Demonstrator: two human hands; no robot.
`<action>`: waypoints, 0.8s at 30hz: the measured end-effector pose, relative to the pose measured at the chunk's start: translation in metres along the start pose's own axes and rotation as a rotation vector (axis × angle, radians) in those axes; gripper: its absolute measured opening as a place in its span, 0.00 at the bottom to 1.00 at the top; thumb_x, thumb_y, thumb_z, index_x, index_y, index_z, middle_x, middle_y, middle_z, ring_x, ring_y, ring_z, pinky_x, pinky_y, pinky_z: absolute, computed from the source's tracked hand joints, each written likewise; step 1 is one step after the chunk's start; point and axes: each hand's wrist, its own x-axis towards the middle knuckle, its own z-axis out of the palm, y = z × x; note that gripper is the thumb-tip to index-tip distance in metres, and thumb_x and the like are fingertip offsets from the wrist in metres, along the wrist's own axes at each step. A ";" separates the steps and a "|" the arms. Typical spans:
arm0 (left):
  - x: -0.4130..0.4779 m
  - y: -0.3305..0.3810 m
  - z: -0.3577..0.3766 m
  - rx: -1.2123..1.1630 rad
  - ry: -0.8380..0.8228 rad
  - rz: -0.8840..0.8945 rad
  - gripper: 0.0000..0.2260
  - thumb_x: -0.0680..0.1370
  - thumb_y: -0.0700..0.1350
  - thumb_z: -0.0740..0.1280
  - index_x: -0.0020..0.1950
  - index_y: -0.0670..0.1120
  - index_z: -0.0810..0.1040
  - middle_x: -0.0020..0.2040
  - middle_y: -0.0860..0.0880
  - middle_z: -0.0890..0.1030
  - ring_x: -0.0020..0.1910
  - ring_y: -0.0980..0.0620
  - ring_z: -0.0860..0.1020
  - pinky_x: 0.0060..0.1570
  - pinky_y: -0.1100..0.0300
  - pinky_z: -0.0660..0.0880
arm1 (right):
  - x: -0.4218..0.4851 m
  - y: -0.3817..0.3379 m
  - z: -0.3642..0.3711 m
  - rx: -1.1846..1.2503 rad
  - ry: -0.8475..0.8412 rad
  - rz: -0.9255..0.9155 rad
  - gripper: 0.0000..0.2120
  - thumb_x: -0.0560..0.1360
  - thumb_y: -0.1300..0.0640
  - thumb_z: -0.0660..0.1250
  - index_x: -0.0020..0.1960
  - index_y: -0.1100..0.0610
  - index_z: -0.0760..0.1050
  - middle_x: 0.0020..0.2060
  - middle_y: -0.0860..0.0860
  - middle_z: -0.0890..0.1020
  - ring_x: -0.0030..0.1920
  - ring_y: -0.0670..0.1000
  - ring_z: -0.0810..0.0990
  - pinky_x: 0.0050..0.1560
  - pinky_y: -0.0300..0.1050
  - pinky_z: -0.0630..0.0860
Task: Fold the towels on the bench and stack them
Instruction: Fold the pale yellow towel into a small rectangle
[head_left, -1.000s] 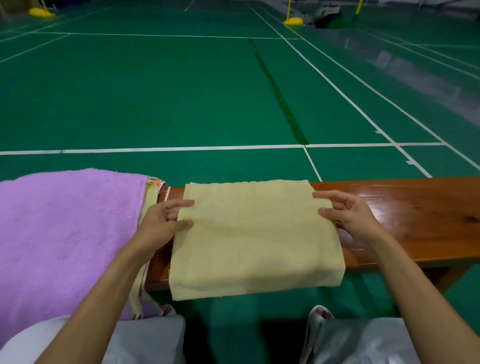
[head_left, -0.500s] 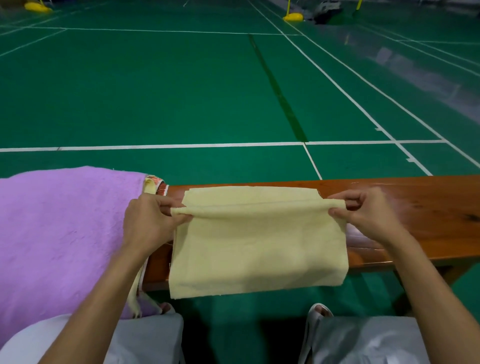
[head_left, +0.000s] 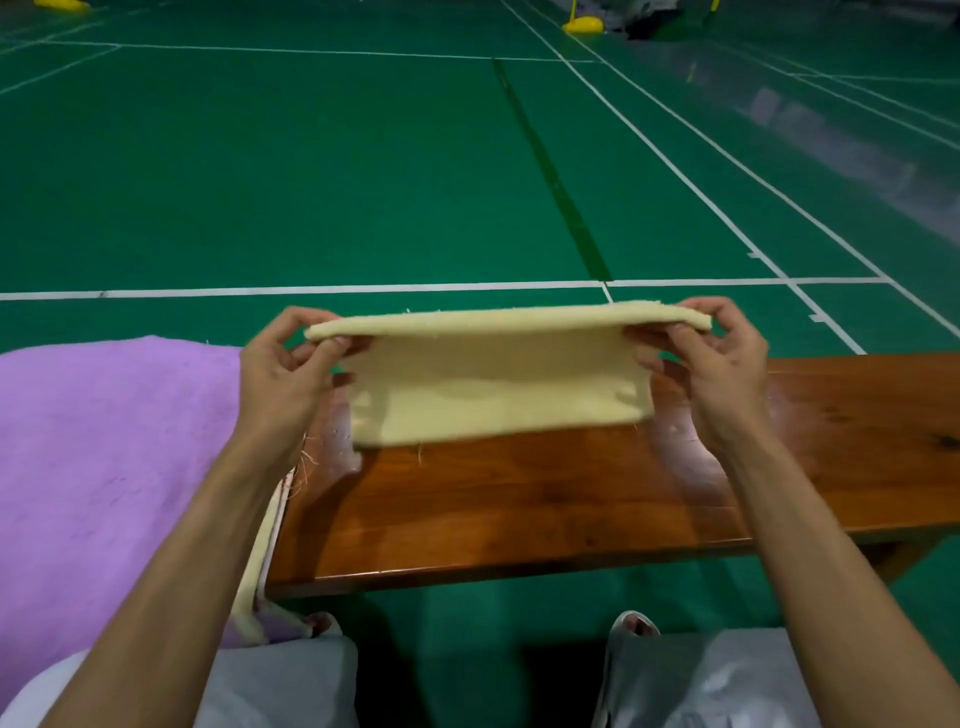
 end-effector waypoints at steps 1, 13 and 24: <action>0.000 0.004 -0.004 -0.032 0.004 0.031 0.09 0.81 0.33 0.67 0.49 0.48 0.78 0.45 0.50 0.88 0.50 0.52 0.86 0.41 0.61 0.83 | -0.001 -0.007 -0.002 0.063 -0.030 -0.030 0.13 0.70 0.54 0.74 0.50 0.54 0.74 0.52 0.59 0.85 0.50 0.60 0.87 0.42 0.45 0.85; -0.046 -0.025 -0.043 0.807 -0.634 -0.295 0.04 0.79 0.37 0.71 0.50 0.44 0.83 0.36 0.45 0.86 0.35 0.45 0.86 0.37 0.55 0.82 | -0.039 0.017 -0.064 -0.895 -0.544 0.451 0.09 0.74 0.72 0.73 0.45 0.60 0.84 0.40 0.57 0.83 0.37 0.50 0.78 0.35 0.43 0.76; -0.036 -0.035 0.007 0.849 -0.191 0.204 0.14 0.83 0.59 0.62 0.58 0.54 0.84 0.46 0.58 0.85 0.47 0.55 0.80 0.48 0.49 0.80 | -0.044 0.043 0.001 -1.216 -0.333 -0.158 0.29 0.72 0.40 0.59 0.67 0.51 0.79 0.63 0.52 0.77 0.65 0.55 0.71 0.67 0.59 0.70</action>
